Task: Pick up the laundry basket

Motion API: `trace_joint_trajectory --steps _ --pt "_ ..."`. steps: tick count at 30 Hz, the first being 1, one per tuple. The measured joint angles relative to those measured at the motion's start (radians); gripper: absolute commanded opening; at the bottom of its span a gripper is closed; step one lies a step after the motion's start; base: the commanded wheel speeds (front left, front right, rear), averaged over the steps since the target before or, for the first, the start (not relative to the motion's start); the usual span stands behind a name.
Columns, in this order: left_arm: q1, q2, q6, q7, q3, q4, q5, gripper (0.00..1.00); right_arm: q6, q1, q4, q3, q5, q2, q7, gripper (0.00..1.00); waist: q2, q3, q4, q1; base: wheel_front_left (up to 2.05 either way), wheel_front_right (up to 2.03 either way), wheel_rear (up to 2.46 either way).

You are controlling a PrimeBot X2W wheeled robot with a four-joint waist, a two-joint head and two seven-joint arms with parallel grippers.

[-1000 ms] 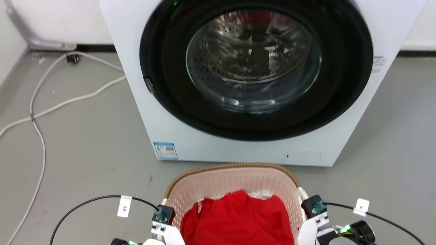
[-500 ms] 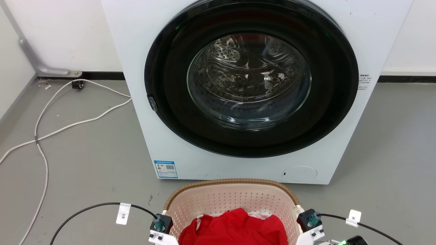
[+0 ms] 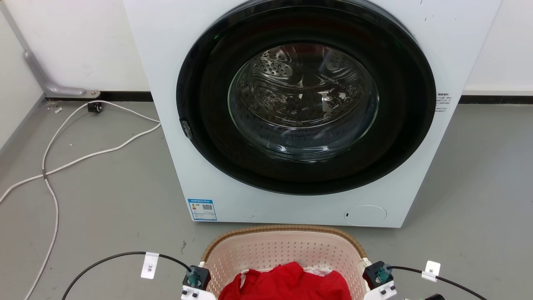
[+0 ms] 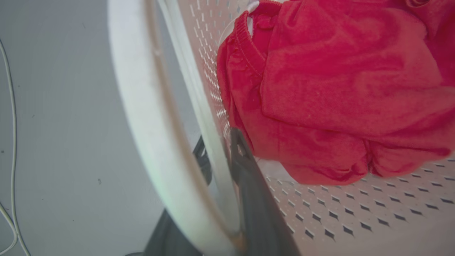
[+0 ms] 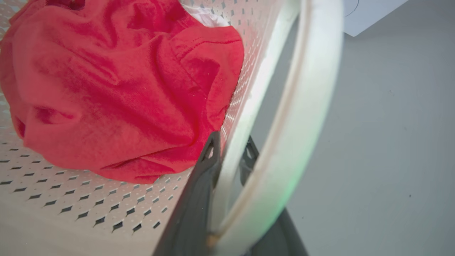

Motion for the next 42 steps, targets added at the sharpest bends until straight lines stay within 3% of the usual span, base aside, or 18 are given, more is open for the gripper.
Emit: trace_joint_trajectory --steps 42 --pt "0.002 0.014 0.000 -0.018 -0.077 0.006 -0.084 0.00 0.000 -0.010 0.012 0.168 0.167 -0.016 -0.006 0.00 0.0000 0.000 -0.002 0.0001 0.00 0.00 0.00"
